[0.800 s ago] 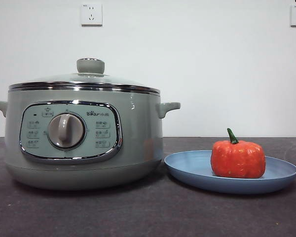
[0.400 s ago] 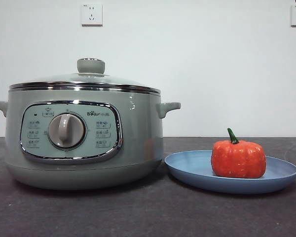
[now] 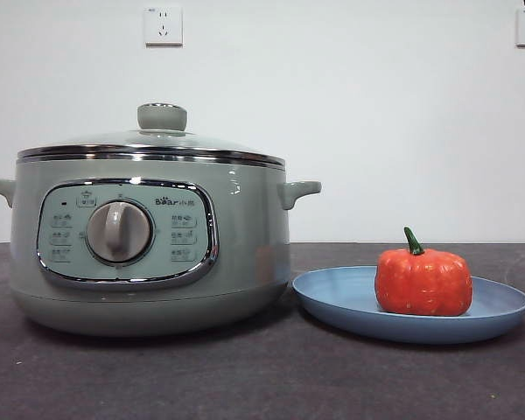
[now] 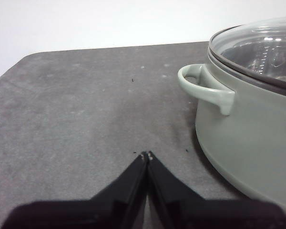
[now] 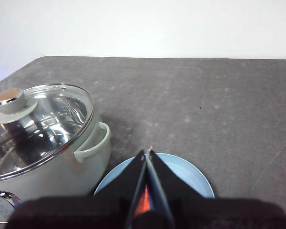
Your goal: Take the pumpkin out from the steamer,put the pumpkin in the blue plate,close the lid
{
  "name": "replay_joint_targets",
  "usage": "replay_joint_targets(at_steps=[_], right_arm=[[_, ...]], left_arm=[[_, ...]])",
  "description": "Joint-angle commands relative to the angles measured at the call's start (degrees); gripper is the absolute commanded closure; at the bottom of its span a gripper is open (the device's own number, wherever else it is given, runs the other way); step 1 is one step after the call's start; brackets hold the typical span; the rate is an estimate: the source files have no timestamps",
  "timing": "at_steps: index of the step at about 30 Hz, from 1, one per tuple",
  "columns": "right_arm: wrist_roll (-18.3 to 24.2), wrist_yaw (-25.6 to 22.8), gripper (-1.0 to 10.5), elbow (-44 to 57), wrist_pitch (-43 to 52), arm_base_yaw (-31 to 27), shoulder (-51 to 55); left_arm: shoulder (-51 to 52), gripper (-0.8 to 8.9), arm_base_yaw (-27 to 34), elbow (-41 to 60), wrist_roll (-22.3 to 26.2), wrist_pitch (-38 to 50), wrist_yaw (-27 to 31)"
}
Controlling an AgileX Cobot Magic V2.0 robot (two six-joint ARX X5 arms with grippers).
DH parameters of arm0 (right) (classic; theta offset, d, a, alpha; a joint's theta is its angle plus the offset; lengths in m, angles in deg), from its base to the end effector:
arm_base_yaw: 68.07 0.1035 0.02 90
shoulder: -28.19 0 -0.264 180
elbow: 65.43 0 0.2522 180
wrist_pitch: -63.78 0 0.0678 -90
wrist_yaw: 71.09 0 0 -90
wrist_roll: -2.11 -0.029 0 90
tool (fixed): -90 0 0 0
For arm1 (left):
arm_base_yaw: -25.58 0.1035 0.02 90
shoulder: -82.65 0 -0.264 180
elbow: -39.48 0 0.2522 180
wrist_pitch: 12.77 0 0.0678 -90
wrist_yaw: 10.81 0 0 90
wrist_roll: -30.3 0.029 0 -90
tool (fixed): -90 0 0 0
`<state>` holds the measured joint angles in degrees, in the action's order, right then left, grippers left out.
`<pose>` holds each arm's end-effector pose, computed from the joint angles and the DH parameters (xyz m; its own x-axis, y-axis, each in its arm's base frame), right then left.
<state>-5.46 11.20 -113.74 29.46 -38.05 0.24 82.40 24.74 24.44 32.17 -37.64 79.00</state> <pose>0.1032 0.0551 0.2917 0.8998 0.3650 -0.2391 -0.3522 0.9310 0.0958 0.0951 -0.0015 0.1521 0.9844 -0.0177 -0.1750 0.0236 0.9992 0.0315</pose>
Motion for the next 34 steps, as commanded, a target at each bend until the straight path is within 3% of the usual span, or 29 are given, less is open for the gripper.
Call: replay_joint_targets(at_steps=[1,12,17,20,27,30,34], right_arm=[[-0.48,-0.15,9.5,0.35,0.33,0.04,0.11],[-0.28,-0.15,9.5,0.37,-0.59,0.15,0.31],[6.91,-2.73,9.5,1.27,-4.09,-2.05,6.27],[7.63,-2.6,9.5,4.55,-3.17,-7.06,11.3],[7.87,5.35,9.5,19.32,4.11,-18.64,22.84],[7.87,8.87,9.5,25.11,7.3,-21.05,25.53],[7.69,9.51,9.5,30.18,8.9,-22.53,27.06]], left_arm=[[0.17,8.14,0.2,0.94,-0.37,0.09,0.02],[0.17,8.14,0.2,0.94,-0.37,0.09,0.02],[0.17,8.14,0.2,0.94,-0.37,0.09,0.02],[0.17,8.14,0.2,0.94,-0.37,0.09,0.02],[0.17,8.14,0.2,0.94,-0.37,0.09,0.0],[0.17,8.14,0.2,0.94,-0.37,0.09,0.02],[0.17,8.14,0.2,0.94,-0.37,0.09,0.02]])
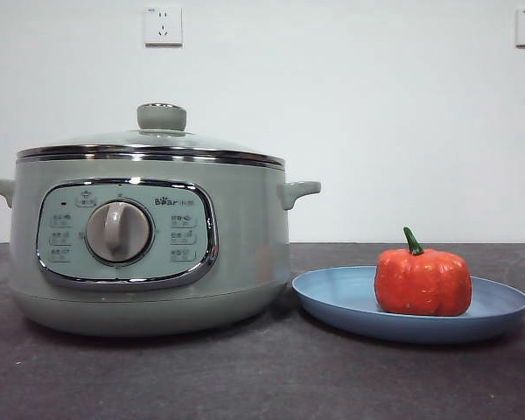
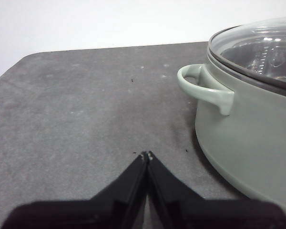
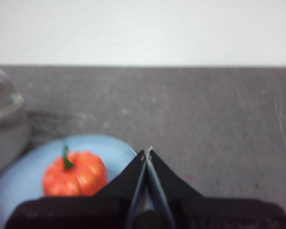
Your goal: Take the pumpkin out from the steamer,put the pumpkin in the blue plate,close the lid
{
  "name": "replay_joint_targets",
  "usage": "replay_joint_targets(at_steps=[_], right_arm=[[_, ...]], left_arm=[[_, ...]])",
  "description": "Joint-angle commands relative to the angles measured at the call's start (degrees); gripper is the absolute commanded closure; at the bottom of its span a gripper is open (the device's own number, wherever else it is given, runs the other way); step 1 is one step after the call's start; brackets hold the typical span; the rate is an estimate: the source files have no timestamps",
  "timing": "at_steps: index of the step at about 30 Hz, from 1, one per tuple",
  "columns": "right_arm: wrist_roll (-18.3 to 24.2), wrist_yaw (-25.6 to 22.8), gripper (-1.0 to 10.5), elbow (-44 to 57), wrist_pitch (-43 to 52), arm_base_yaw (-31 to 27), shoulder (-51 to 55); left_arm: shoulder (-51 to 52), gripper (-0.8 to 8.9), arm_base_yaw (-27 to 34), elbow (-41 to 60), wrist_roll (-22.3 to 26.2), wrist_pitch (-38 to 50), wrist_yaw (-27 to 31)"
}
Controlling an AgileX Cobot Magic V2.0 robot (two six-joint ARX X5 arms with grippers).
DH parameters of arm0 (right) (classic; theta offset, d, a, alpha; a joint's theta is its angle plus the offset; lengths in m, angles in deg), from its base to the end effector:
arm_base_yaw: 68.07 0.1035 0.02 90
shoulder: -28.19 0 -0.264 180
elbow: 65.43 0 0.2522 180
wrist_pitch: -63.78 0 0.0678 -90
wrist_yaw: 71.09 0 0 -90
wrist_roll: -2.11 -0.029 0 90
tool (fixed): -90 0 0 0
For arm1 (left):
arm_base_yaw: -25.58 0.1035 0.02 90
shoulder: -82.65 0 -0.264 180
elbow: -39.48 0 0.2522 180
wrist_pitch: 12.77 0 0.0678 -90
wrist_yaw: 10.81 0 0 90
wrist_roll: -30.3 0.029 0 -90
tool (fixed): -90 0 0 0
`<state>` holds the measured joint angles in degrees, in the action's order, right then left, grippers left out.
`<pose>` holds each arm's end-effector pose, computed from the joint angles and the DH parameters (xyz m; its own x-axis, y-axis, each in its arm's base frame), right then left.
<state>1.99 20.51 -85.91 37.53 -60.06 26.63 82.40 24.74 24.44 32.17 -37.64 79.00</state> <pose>0.0897 0.0134 0.1801 0.9779 0.1658 -0.1275 -0.1664 0.9860 0.0056 0.0951 -0.0015 0.1521 0.9844 -0.0177 -0.1750 0.0236 0.9992 0.0315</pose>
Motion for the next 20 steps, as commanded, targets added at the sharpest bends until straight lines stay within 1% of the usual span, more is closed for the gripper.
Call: replay_joint_targets(at_steps=[1,9,11,13,20], right_arm=[[0.22,0.2,9.5,3.28,0.87,-0.61,0.92],[-0.04,-0.02,9.5,6.12,1.73,-0.87,1.51],[-1.18,-0.02,9.5,6.12,1.73,-0.87,1.51],[-3.21,-0.04,9.5,6.1,1.75,-0.81,1.51],[-3.19,-0.44,9.5,6.1,1.75,-0.83,1.51]], left_arm=[[0.17,8.14,0.2,0.94,-0.37,0.09,0.02],[0.17,8.15,0.2,0.94,-0.37,0.09,0.02],[0.17,8.14,0.2,0.94,-0.37,0.11,0.02],[0.17,8.15,0.2,0.94,-0.37,0.09,0.02],[0.17,8.15,0.2,0.94,-0.37,0.11,0.02]])
